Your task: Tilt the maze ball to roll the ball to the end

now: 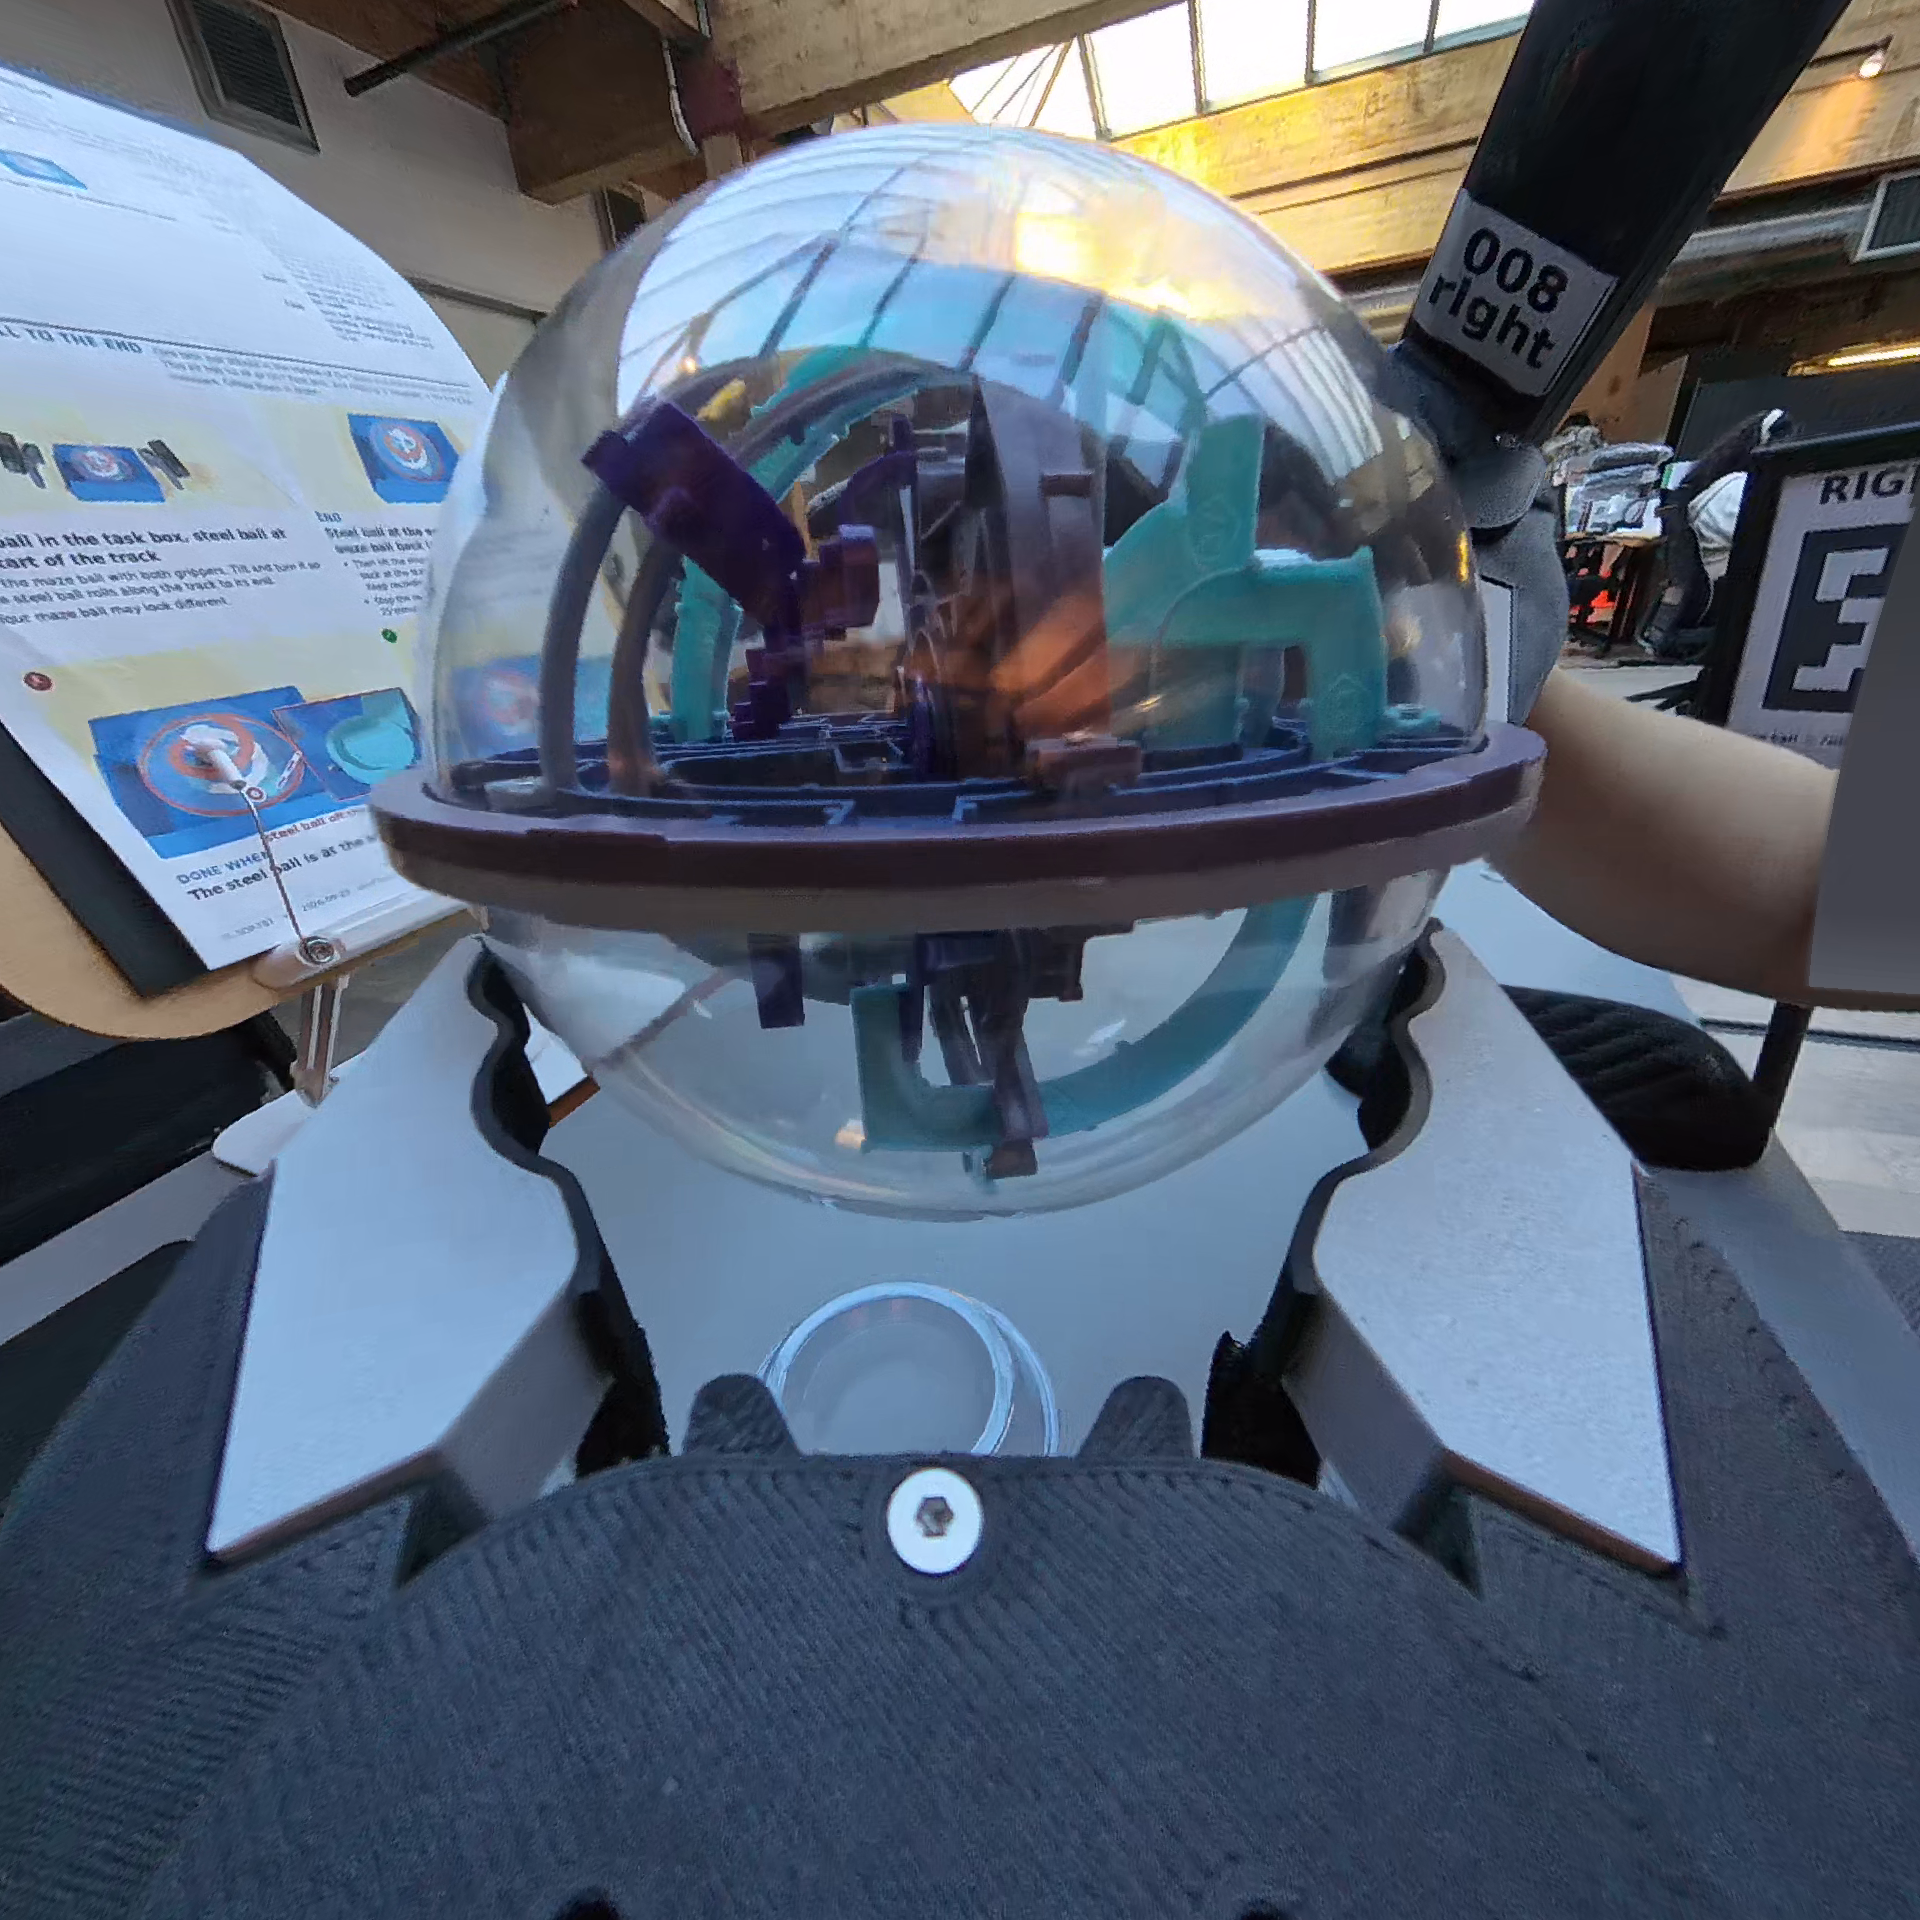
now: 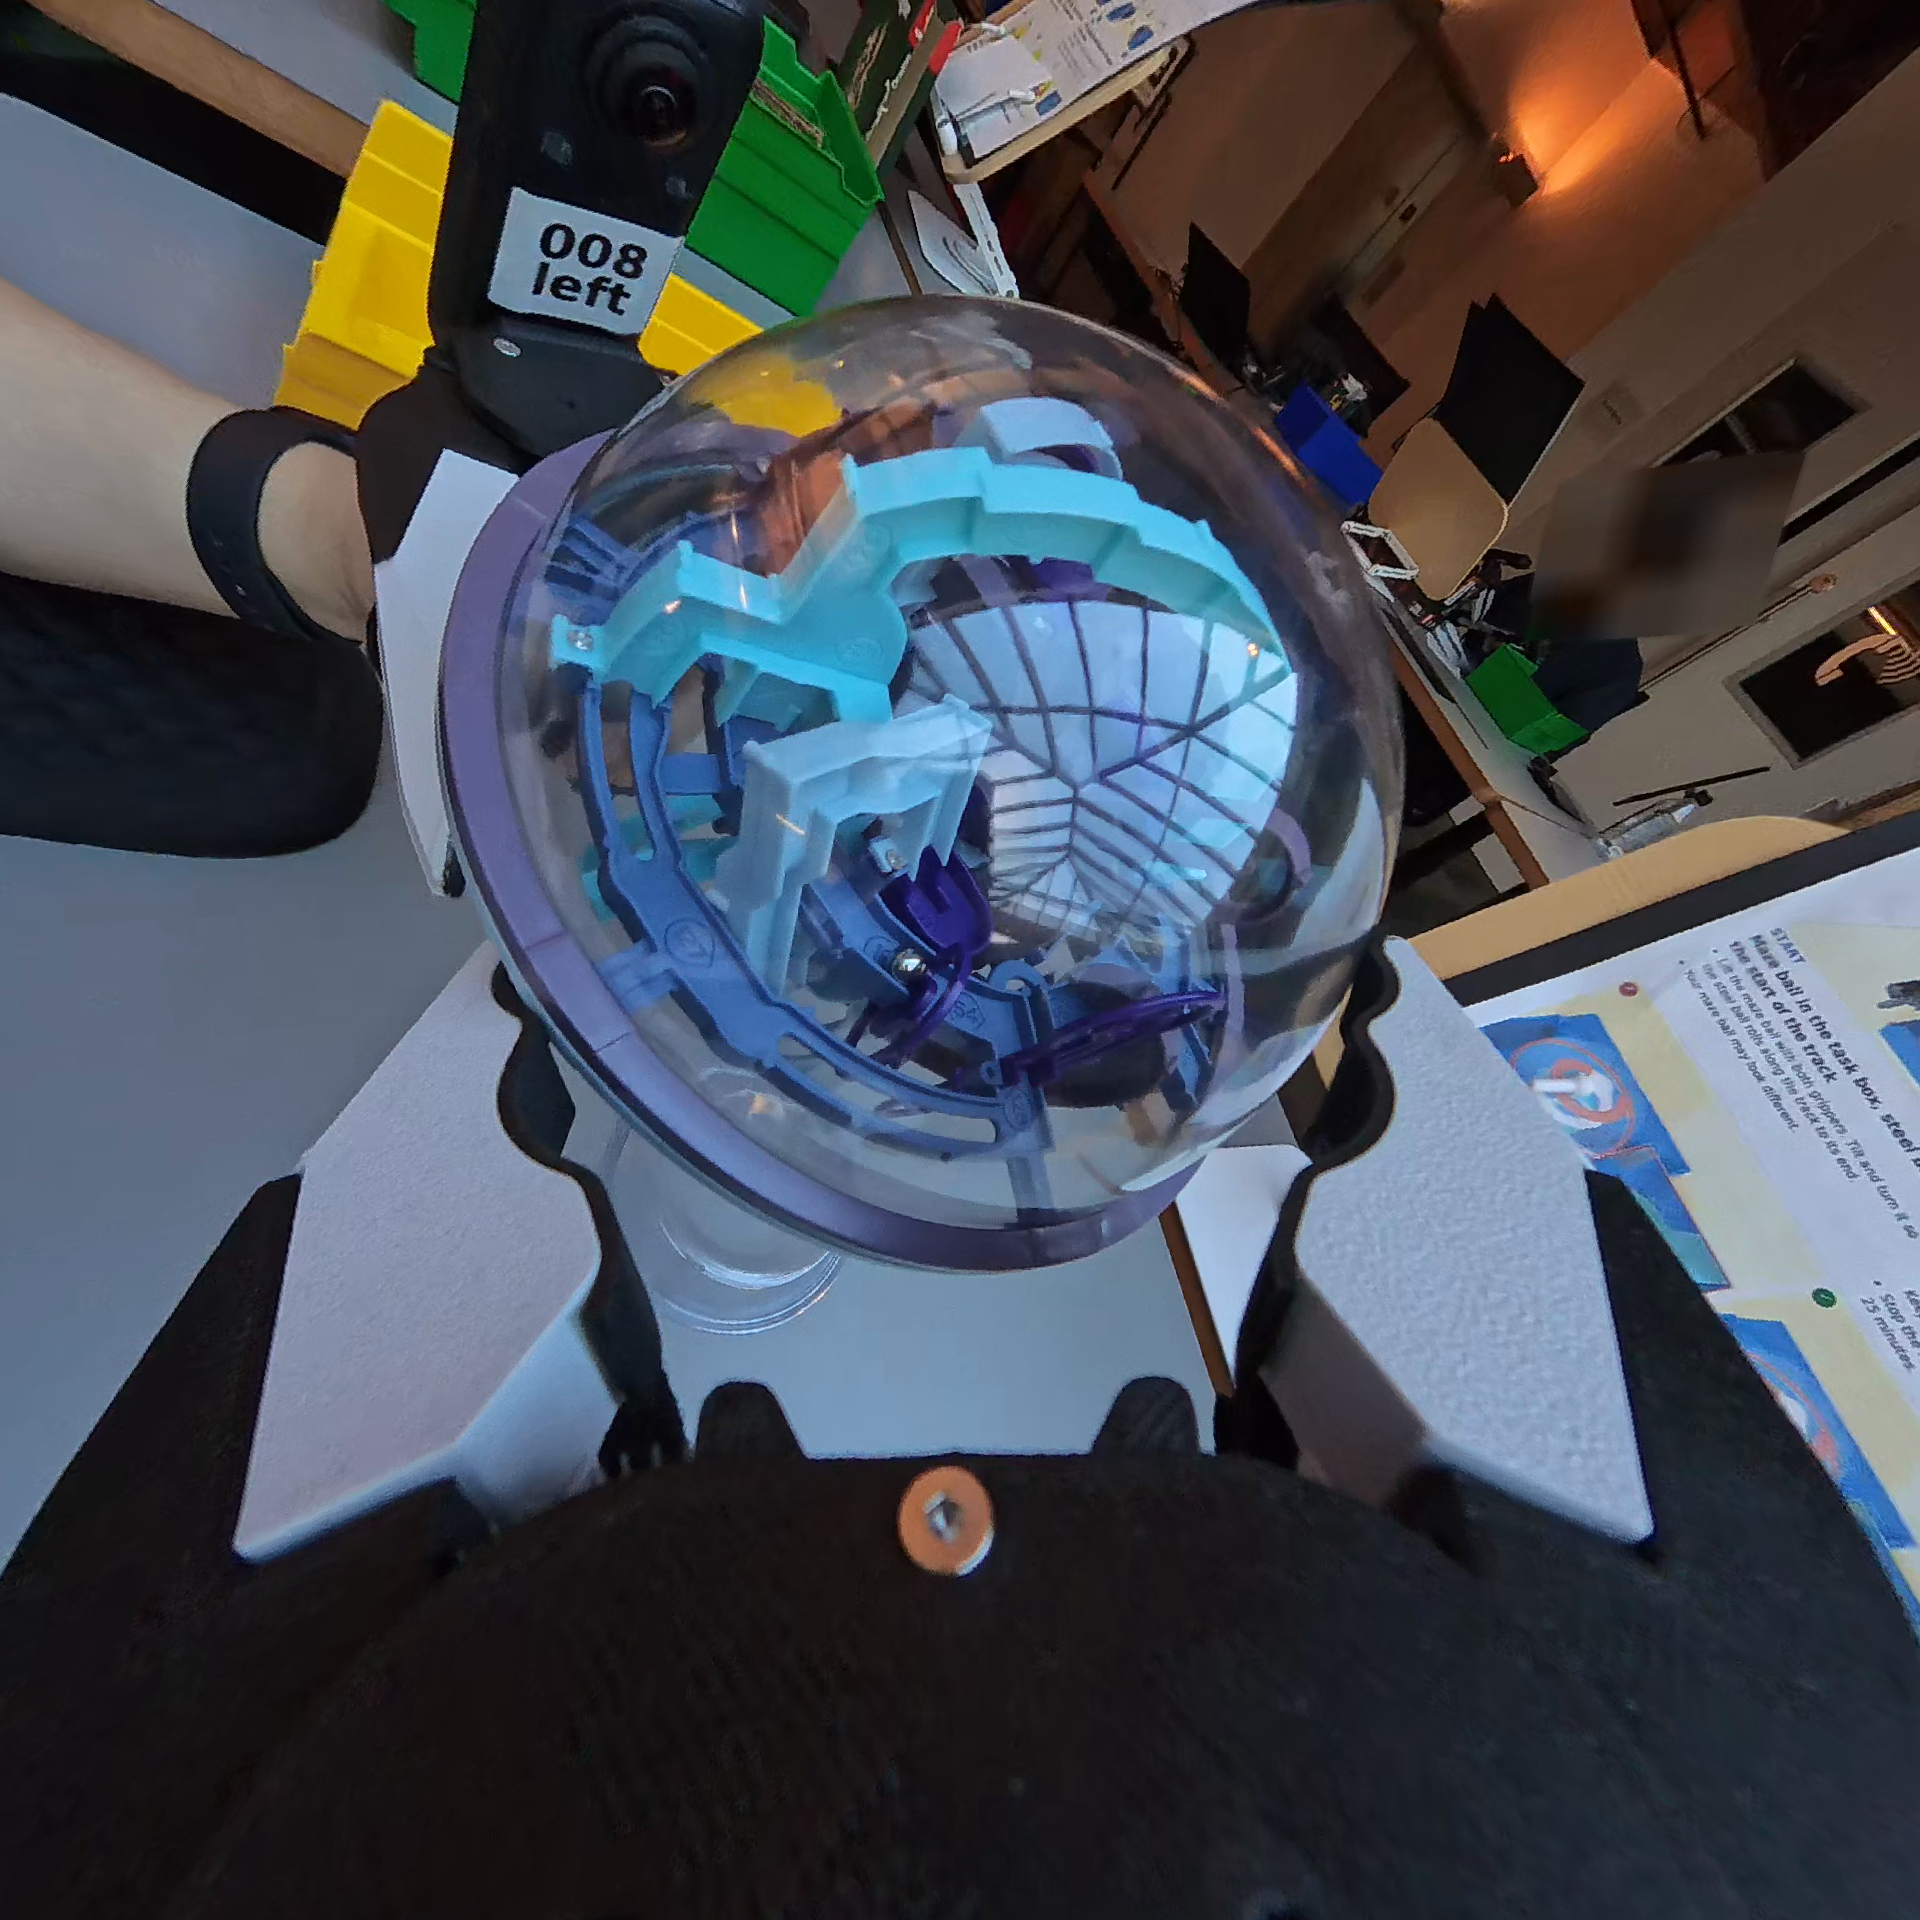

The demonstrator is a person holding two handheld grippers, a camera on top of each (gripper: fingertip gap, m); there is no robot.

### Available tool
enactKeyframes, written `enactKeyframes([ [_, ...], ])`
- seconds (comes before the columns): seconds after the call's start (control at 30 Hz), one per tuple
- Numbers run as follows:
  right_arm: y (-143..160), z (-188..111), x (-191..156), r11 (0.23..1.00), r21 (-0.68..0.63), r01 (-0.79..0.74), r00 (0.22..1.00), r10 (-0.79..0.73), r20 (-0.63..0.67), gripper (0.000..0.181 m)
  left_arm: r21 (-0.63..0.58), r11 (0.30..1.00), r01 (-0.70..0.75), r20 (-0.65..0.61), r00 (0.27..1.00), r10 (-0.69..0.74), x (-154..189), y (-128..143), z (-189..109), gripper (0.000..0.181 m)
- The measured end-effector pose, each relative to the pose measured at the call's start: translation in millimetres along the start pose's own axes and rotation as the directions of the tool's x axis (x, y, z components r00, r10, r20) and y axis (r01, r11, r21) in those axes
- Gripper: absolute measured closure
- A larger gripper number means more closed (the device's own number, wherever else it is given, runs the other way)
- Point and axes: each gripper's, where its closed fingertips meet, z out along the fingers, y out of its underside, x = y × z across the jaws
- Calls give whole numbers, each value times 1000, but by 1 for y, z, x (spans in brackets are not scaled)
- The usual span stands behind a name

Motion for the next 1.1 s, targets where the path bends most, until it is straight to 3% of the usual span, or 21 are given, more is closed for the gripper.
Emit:
enactKeyframes([
  [0.5, -60, -35, 12, 997, -26, 67, 997, -68, -26, 32, 132, 989, 61, -74, 996, -51, 25, -69, -2, 23],
  [1.1, -93, -53, 24, 998, 8, 59, 998, -59, -36, 32, 127, 991, 45, -61, 997, -37, 34, -110, -1, 24],
])
